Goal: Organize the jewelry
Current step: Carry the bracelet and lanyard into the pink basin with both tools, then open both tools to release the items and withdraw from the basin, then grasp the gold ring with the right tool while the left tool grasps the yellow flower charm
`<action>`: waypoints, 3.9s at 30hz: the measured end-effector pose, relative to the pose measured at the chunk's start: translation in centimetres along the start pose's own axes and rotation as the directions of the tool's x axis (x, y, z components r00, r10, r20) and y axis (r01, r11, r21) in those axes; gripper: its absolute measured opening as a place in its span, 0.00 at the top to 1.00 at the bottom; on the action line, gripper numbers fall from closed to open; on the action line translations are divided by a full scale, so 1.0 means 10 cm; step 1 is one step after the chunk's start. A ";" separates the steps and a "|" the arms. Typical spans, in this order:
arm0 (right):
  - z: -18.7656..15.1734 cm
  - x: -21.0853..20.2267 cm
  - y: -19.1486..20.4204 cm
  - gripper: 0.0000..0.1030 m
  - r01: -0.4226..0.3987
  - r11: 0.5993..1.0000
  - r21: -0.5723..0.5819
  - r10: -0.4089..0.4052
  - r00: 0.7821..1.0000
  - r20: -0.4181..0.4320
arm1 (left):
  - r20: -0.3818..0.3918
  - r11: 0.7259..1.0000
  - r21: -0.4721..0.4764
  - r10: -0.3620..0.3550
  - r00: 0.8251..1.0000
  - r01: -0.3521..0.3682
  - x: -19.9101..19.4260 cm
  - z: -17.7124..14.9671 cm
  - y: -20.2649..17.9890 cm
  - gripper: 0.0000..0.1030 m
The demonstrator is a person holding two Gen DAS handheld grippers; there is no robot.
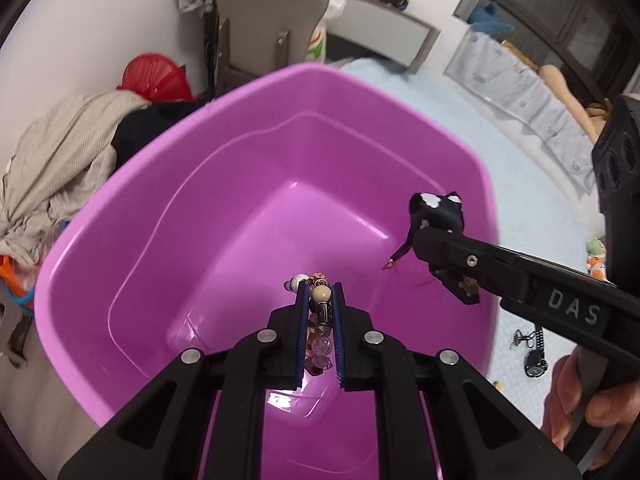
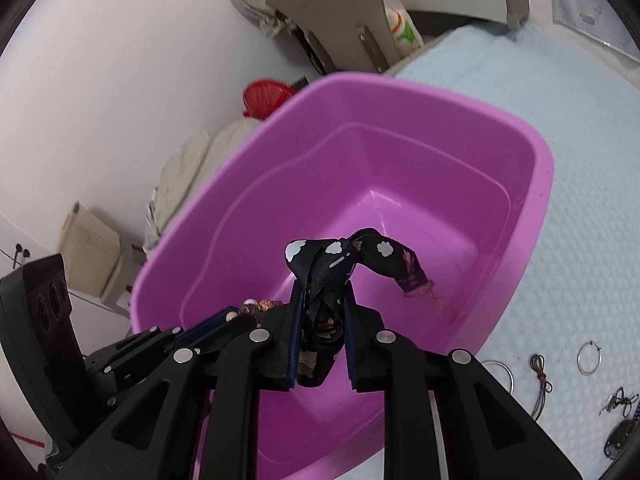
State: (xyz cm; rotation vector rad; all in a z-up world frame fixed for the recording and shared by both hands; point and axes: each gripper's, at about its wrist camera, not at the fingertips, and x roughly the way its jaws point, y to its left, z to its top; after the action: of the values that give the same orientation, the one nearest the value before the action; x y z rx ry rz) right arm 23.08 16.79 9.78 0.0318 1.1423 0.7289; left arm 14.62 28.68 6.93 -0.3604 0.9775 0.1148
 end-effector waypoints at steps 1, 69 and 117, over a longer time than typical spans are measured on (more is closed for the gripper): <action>0.00 0.02 0.00 0.78 0.021 1.000 -0.006 -0.021 1.000 -0.006 | -0.010 1.000 -0.007 0.011 1.000 -0.011 0.03 0.00 0.02 0.89; -2.72 -1.58 -1.01 0.30 0.315 0.936 0.158 -0.348 0.894 0.282 | 0.141 0.985 0.173 -0.026 0.990 0.002 -0.88 -1.65 -1.13 0.06; -2.90 0.00 -1.88 0.30 0.346 0.935 -0.073 -0.326 0.923 0.204 | 0.053 0.982 0.116 0.144 0.988 -0.149 0.82 -2.55 -1.18 0.06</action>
State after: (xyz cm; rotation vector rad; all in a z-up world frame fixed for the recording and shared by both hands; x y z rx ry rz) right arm 8.54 -7.36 -10.14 -0.1806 0.8947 0.4677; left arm 2.04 8.22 -9.83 -0.1751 0.9620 0.1966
